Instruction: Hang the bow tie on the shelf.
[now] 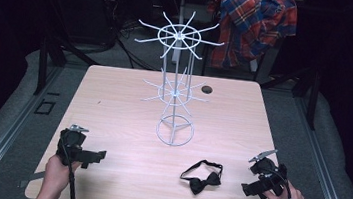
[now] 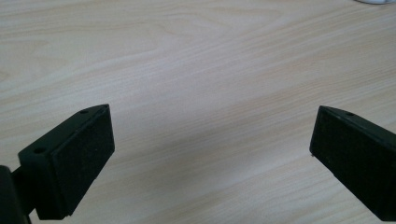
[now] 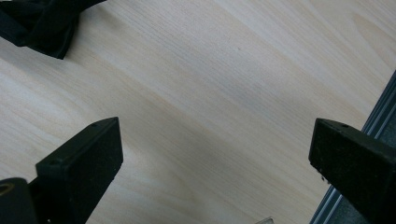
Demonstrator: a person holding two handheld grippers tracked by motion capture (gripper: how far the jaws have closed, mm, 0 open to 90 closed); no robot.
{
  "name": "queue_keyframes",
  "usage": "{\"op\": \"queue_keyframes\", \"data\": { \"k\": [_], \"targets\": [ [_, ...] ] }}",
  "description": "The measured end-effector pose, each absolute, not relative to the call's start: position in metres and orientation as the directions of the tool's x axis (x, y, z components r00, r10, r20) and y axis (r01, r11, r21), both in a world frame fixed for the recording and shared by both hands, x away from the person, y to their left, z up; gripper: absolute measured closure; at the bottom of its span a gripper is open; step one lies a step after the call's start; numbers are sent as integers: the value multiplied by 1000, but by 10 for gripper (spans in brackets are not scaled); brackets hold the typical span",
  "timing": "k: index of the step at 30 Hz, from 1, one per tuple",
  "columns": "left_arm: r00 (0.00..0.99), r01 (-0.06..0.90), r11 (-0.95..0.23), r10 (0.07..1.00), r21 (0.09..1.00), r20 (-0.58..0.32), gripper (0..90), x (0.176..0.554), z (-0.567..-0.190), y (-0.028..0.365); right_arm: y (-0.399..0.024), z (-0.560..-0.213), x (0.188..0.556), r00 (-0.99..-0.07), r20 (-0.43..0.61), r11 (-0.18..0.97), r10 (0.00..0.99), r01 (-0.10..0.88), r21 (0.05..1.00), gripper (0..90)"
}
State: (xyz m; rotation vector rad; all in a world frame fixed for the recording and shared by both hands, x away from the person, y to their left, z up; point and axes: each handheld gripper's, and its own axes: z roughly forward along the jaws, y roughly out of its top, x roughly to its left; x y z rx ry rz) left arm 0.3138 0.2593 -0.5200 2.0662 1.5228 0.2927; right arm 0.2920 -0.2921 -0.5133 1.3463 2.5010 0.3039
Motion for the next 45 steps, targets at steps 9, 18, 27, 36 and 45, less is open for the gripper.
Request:
{"op": "queue_keyframes", "data": {
  "k": [9,18,27,36,45],
  "targets": [
    [333,812,-174,922,558,-197,0,313,-519,261,-290,-506,290,-536,-87,530,839,773,349,23],
    [322,829,-154,917,538,-234,1,304,-512,256,-282,-494,286,-533,-4,485,846,766,423,0],
    [318,857,-150,907,494,-277,5,316,-518,250,-284,-499,292,-538,58,466,841,775,427,0],
    [317,856,-149,908,495,-275,23,315,-516,251,-283,-492,280,-570,63,480,819,741,469,0],
    [334,859,-171,902,483,-275,21,315,-518,247,-267,-503,293,-586,62,508,808,747,428,1]
  ]
}}
